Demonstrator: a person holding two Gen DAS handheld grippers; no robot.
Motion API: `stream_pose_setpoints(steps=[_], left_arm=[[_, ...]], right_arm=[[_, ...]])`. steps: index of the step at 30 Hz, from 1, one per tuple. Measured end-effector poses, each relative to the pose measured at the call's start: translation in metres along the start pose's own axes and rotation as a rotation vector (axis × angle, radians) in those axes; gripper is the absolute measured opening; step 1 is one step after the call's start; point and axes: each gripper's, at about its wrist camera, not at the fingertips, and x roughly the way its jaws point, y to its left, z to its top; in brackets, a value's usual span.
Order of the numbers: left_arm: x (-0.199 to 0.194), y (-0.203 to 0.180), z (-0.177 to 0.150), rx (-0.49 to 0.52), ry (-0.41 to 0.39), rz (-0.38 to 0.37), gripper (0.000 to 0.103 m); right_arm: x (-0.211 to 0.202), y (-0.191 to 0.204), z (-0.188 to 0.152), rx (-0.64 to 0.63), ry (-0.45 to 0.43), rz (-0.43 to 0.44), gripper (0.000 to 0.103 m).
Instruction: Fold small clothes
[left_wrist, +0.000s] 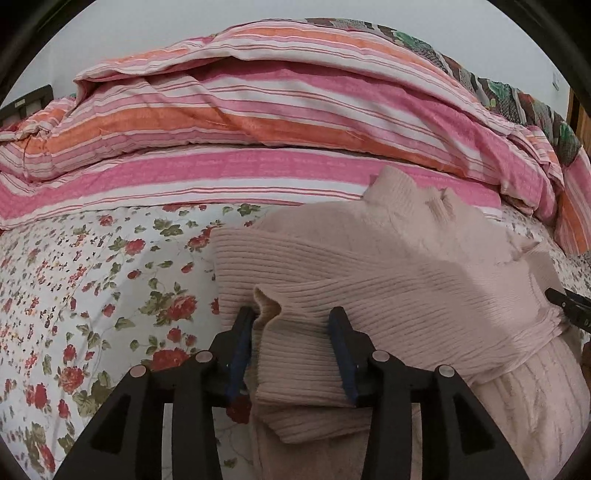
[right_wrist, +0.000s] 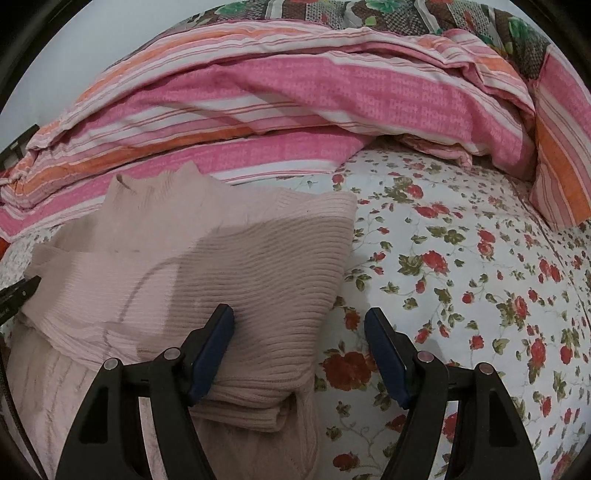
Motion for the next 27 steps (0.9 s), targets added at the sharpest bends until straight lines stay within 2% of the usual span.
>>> stream_pose_setpoints(steps=[7, 20, 25, 27], left_arm=[[0.002, 0.0, 0.0, 0.0, 0.004, -0.034, 0.049], [0.0, 0.006, -0.001, -0.022, -0.011, -0.07, 0.052], [-0.006, 0.004, -0.003, -0.015, -0.032, -0.034, 0.052], [-0.009, 0.006, -0.003, -0.027, -0.045, -0.003, 0.063]], right_arm=[[0.0, 0.001, -0.001, -0.001, 0.005, 0.003, 0.071], [0.0, -0.002, 0.0, 0.007, -0.003, 0.014, 0.072], [-0.008, -0.004, -0.003, 0.015, -0.041, 0.042, 0.07], [-0.012, -0.003, -0.003, 0.011, -0.06, 0.04, 0.07]])
